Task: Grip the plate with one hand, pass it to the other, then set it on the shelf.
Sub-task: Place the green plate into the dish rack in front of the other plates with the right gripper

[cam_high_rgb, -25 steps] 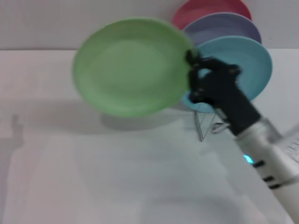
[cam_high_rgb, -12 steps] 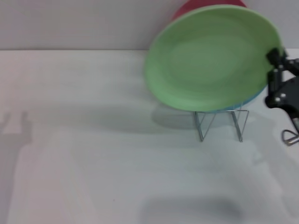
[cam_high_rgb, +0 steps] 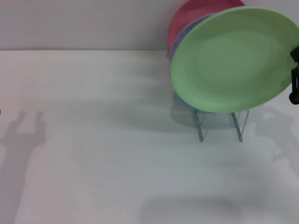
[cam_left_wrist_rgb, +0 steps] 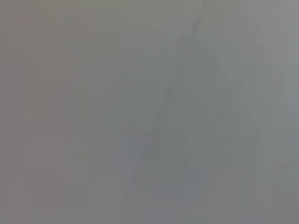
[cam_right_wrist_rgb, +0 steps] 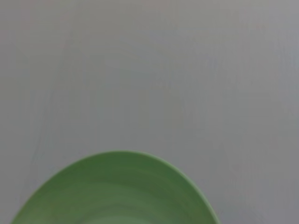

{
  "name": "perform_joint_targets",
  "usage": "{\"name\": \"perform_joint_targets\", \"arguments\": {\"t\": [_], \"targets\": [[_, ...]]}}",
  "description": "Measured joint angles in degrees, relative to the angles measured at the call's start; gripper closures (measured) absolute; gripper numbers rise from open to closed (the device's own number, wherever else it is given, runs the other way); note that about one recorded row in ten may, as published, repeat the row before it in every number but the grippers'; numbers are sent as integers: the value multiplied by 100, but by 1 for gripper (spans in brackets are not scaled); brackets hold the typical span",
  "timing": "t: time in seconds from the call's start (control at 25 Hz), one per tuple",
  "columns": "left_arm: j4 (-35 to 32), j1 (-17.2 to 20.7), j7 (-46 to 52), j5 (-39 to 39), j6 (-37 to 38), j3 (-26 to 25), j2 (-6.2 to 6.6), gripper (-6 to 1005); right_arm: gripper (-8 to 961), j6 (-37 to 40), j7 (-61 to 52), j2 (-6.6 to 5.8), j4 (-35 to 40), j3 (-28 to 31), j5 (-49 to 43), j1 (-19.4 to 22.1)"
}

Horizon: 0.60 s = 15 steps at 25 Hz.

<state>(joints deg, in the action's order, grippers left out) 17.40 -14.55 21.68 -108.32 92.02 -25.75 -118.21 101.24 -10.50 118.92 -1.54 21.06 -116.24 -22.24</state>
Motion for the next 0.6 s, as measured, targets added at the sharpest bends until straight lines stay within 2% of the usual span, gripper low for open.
{"name": "perform_joint_targets", "arguments": {"t": [0.6], "targets": [[235,15,216,-335,101,-30,11,524,925,211,40,-15,642,-26,5,-240]]}}
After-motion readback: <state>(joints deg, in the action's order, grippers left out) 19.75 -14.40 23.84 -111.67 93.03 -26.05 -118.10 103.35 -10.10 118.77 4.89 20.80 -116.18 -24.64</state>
